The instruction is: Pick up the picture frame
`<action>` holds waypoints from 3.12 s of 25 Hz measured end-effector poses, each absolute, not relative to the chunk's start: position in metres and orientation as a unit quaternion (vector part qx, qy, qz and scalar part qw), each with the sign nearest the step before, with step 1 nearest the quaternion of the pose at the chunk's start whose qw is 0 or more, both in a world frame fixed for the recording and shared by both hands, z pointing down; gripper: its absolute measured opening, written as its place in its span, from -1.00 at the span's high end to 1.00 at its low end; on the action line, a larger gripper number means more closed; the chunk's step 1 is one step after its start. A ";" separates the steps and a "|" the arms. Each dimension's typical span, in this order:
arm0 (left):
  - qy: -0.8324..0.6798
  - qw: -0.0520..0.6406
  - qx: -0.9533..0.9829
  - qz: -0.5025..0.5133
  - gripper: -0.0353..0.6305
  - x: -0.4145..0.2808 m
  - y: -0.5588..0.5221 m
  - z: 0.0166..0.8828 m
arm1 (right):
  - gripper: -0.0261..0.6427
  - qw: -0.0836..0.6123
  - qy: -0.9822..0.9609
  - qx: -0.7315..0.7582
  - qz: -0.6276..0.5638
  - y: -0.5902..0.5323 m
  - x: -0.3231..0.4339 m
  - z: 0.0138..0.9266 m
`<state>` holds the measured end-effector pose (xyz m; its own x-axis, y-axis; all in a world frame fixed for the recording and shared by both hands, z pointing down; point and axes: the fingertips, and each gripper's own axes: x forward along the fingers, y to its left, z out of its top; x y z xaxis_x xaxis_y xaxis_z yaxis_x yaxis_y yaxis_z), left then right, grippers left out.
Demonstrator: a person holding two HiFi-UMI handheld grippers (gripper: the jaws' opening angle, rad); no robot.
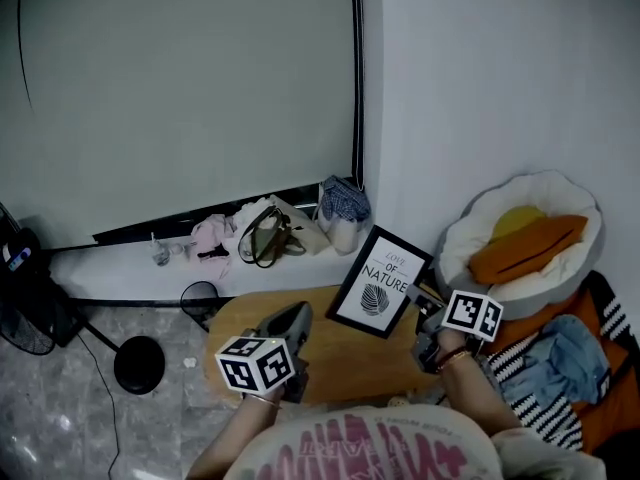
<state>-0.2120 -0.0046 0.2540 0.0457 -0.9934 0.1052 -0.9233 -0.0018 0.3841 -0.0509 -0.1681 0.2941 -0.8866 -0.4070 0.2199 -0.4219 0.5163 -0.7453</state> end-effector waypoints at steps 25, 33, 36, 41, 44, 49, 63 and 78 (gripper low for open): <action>-0.686 0.146 0.700 -0.134 0.88 -0.131 -0.001 0.205 | 0.69 -0.069 -0.869 0.193 0.451 -0.164 0.031 0.223; -0.698 0.141 0.688 -0.140 0.88 -0.104 0.003 0.204 | 0.68 -0.069 -0.873 0.178 0.448 -0.163 0.058 0.221; -0.701 0.142 0.684 -0.143 0.88 -0.092 0.010 0.206 | 0.68 -0.071 -0.873 0.170 0.451 -0.160 0.065 0.224; -0.711 0.151 0.672 -0.143 0.88 -0.083 0.021 0.210 | 0.68 -0.060 -0.877 0.161 0.449 -0.155 0.071 0.226; -0.715 0.158 0.666 -0.143 0.88 -0.073 0.026 0.215 | 0.68 -0.054 -0.875 0.157 0.454 -0.150 0.079 0.233; -0.719 0.161 0.660 -0.144 0.88 -0.053 0.033 0.220 | 0.68 -0.041 -0.871 0.150 0.465 -0.137 0.097 0.243; -0.721 0.173 0.657 -0.137 0.88 0.005 0.048 0.228 | 0.68 -0.032 -0.867 0.140 0.477 -0.115 0.151 0.258; -0.722 0.189 0.651 -0.137 0.88 0.041 0.060 0.246 | 0.68 -0.020 -0.861 0.144 0.487 -0.107 0.186 0.280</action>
<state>0.0407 0.0604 0.2465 -0.0811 -0.9922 0.0951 -0.8886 0.1152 0.4441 0.1863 -0.1072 0.2805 -0.9580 -0.2666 0.1059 -0.2283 0.4848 -0.8443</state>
